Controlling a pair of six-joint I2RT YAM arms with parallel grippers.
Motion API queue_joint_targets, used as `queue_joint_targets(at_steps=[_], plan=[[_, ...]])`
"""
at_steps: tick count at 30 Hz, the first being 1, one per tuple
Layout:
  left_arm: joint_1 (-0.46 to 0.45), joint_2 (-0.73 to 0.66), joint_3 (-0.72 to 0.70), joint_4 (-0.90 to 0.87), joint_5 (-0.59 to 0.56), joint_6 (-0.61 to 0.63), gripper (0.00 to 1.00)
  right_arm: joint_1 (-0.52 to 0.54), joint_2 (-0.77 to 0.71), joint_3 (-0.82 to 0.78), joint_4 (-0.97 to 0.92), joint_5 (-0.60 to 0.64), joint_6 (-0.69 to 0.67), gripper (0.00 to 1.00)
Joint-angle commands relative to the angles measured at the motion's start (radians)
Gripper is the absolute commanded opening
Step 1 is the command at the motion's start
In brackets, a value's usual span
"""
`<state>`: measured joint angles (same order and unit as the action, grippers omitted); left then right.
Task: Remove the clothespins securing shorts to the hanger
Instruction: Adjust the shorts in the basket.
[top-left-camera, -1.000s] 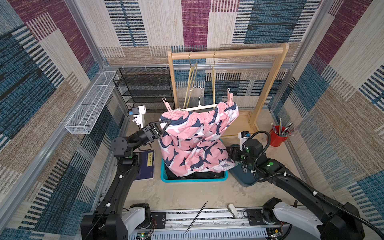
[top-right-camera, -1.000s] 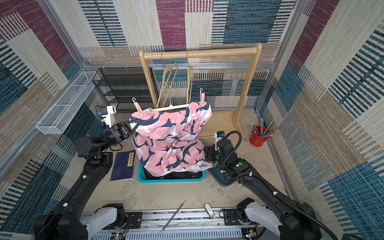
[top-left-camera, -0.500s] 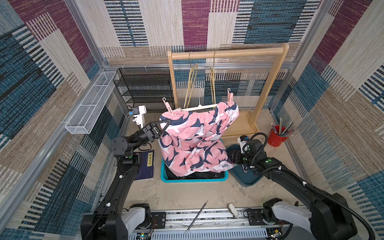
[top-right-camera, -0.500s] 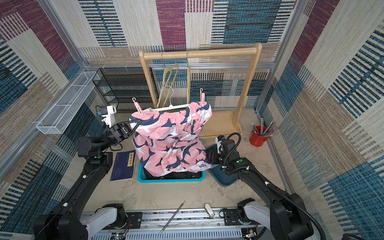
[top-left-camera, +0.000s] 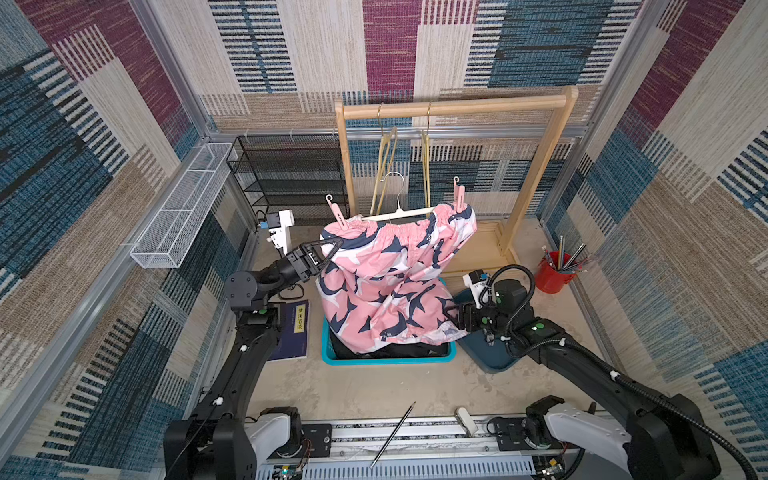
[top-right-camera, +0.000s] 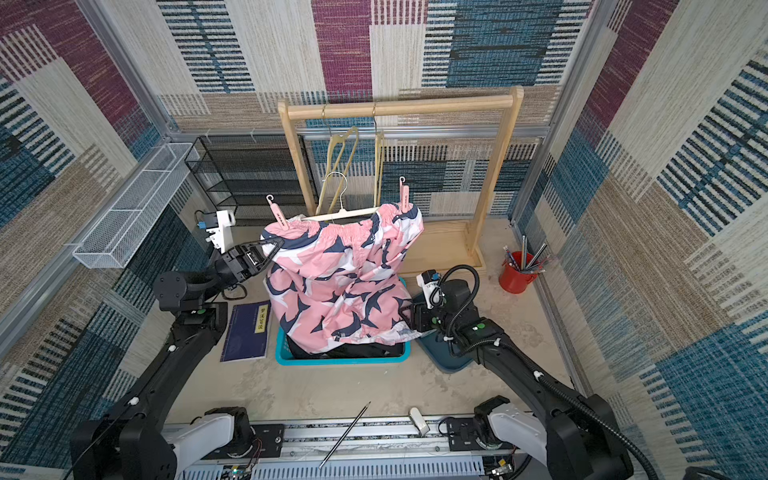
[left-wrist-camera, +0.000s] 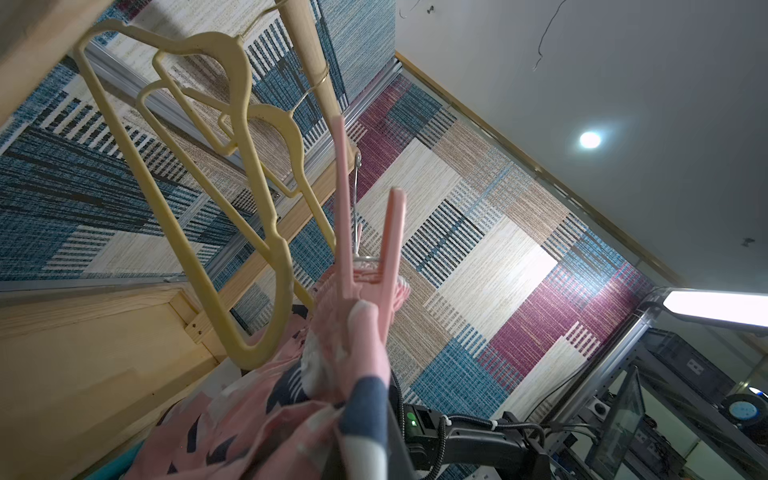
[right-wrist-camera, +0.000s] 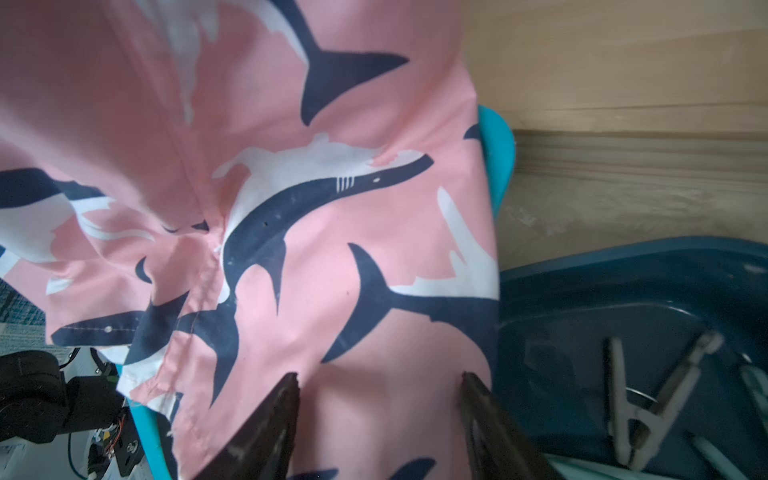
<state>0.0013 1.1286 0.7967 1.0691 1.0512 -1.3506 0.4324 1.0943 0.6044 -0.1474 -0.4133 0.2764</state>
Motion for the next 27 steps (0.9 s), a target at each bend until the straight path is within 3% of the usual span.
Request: queue_joint_targets(at_steps=[1,21,27], plan=[[-0.001,-0.009,0.009,0.054,-0.022,0.0,0.0,0.051,0.027,0.033,0.052,0.001,-0.003,0.63],[-0.001,-0.034,-0.005,-0.001,-0.018,0.045,0.0,0.337,0.315,0.196,0.105,0.126,0.052,0.61],[-0.004,-0.039,-0.022,-0.009,-0.013,0.051,0.0,0.372,0.432,0.22,0.082,0.199,0.06,0.61]])
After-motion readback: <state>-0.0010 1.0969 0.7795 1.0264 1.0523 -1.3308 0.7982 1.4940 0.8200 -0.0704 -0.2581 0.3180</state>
